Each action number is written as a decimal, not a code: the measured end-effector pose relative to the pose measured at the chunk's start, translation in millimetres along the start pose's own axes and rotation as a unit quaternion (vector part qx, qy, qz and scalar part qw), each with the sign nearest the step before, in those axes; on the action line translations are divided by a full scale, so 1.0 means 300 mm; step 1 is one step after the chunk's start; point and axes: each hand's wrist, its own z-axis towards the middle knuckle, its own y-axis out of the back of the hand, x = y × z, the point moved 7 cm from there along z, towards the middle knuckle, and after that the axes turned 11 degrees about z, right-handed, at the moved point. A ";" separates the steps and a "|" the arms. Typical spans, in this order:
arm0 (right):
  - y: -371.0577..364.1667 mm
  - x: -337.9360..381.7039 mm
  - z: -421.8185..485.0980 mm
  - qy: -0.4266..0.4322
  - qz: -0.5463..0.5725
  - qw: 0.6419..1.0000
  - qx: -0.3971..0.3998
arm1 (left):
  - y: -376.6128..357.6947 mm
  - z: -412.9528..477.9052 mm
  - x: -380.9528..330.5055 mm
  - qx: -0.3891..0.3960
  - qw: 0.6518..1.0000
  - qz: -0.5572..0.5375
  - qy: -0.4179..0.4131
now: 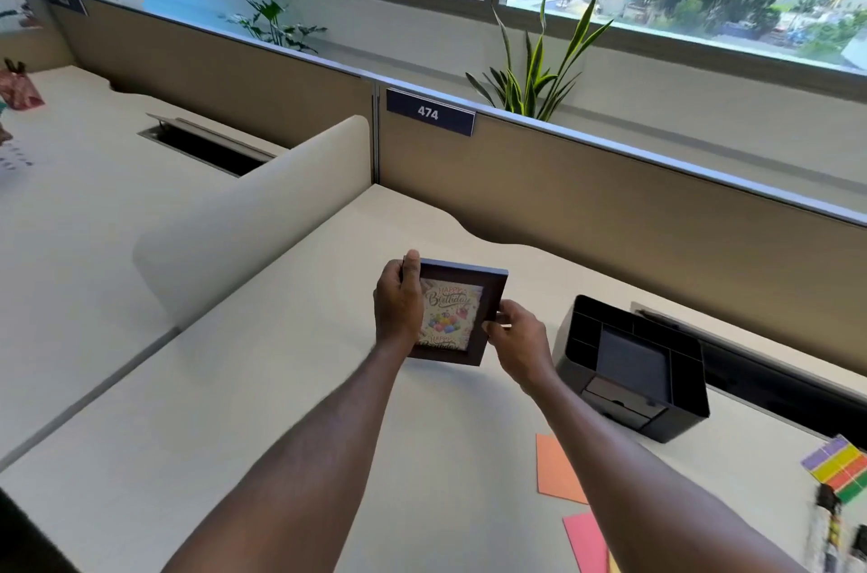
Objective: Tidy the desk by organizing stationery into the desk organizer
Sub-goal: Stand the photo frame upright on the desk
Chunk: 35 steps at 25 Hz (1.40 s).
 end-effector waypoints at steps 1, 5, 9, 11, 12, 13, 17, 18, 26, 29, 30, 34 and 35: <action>-0.007 -0.007 0.021 0.001 0.001 1.000 0.000 | -0.010 0.016 0.014 -0.001 1.000 -0.001 0.003; -0.030 -0.048 0.083 -0.003 -0.002 1.000 -0.001 | -0.053 0.059 0.063 0.006 1.000 -0.012 0.005; -0.046 -0.075 0.101 0.002 -0.002 1.000 -0.023 | -0.083 0.097 0.080 0.020 1.000 -0.022 -0.005; -0.057 -0.086 0.102 -0.002 0.005 1.000 -0.019 | -0.097 0.094 0.112 0.041 0.999 -0.027 0.006; -0.066 -0.098 0.098 -0.011 0.009 1.000 -0.009 | -0.105 0.086 0.138 0.056 0.998 -0.016 0.011; -0.079 -0.116 0.093 -0.023 0.012 1.000 0.004 | -0.111 0.076 0.165 0.073 0.997 0.001 0.014; -0.128 -0.192 0.082 -0.046 0.022 0.998 0.045 | -0.111 0.075 0.242 0.066 0.993 0.095 0.001; -0.134 -0.203 0.083 -0.048 0.027 0.997 0.050 | -0.109 0.080 0.257 0.059 0.991 0.121 -0.005; -0.143 -0.232 0.115 -0.055 0.061 0.993 0.089 | -0.075 0.065 0.267 0.050 0.992 0.112 -0.016; -0.165 -0.217 0.116 -0.048 0.070 0.990 0.115 | -0.113 0.069 0.292 0.080 0.992 0.093 0.006; -0.171 -0.216 0.119 -0.049 0.067 0.989 0.120 | -0.124 0.070 0.304 0.086 0.993 0.080 0.014; -0.177 -0.223 0.143 -0.046 0.059 0.989 0.128 | -0.142 0.090 0.343 0.099 0.993 0.048 0.051; -0.178 -0.228 0.151 -0.047 0.059 0.989 0.131 | -0.145 0.096 0.351 0.105 0.992 0.043 0.054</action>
